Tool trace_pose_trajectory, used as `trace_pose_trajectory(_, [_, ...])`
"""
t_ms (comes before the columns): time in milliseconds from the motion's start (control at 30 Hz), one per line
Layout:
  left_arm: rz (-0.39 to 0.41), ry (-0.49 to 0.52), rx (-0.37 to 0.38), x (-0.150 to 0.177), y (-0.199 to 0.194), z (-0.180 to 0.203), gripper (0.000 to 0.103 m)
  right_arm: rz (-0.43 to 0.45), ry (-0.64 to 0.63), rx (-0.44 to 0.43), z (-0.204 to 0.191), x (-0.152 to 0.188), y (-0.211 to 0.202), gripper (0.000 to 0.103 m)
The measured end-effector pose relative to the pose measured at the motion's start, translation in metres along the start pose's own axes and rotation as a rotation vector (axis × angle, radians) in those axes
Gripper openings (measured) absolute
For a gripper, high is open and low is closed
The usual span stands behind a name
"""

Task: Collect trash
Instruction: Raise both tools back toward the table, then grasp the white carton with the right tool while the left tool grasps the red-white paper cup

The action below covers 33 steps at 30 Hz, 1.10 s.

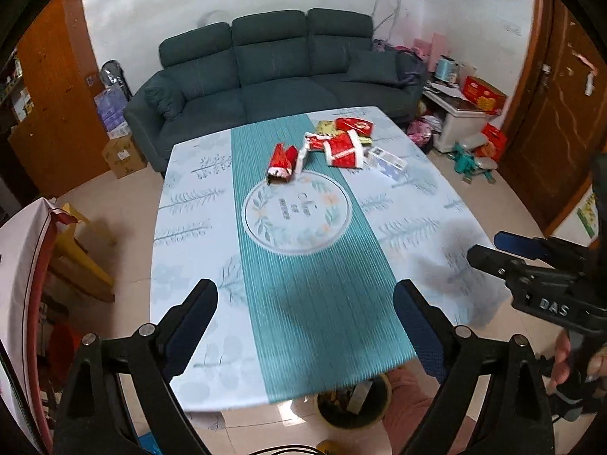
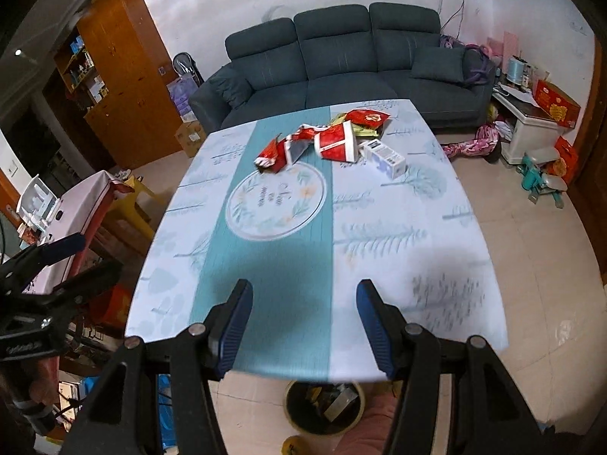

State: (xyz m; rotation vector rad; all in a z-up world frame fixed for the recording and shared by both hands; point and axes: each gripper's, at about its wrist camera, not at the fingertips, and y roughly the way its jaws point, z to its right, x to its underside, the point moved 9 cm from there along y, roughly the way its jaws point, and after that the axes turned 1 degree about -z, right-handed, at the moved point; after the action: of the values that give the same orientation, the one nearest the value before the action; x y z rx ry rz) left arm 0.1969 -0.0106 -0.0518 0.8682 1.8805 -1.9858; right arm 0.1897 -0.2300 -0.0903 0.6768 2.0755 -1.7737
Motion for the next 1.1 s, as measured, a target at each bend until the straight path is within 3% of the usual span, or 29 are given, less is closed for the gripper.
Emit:
trace_pose_trajectory(133, [-0.019, -0.034, -0.026, -0.035, 0.034, 0.011, 0.093, -0.035, -0.026, -0.019, 0.024, -0.034, 0.038, 0.057])
trace_pose_trajectory(267, [-0.077, -0.058, 0.017, -0.073, 0.078, 0.038, 0.093, -0.082, -0.073, -0.02, 0.056, -0.076, 0.086, 0.057])
trace_pose_trajectory(533, [-0.185, -0.102, 0.056, -0.148, 0.198, 0.087, 0.093, -0.135, -0.191, -0.001, 0.121, -0.151, 0.173, 0.066])
trace_pose_trajectory(733, [-0.275, -0.17, 0.071, -0.169, 0.273, 0.097, 0.093, -0.213, -0.247, -0.019, 0.144, -0.171, 0.237, 0.066])
trace_pose_trajectory(933, [-0.304, -0.246, 0.079, -0.182, 0.311, 0.082, 0.093, -0.283, -0.256, -0.096, 0.14, -0.164, 0.273, 0.066])
trace_pose_trajectory(967, [-0.307, -0.263, 0.075, -0.183, 0.316, 0.077, 0.093, -0.28, -0.259, -0.101, 0.139, -0.164, 0.275, 0.064])
trace_pose_trajectory(1000, [-0.31, -0.274, 0.075, -0.182, 0.319, 0.074, 0.093, -0.277, -0.268, -0.102, 0.138, -0.164, 0.278, 0.045])
trace_pose_trajectory(1033, [-0.316, -0.285, 0.076, -0.182, 0.322, 0.071, 0.092, -0.281, -0.277, -0.105, 0.139, -0.163, 0.28, 0.039])
trace_pose_trajectory(1100, [-0.335, -0.31, 0.089, -0.178, 0.331, 0.066, 0.088, -0.282, -0.275, -0.121, 0.141, -0.164, 0.281, 0.038])
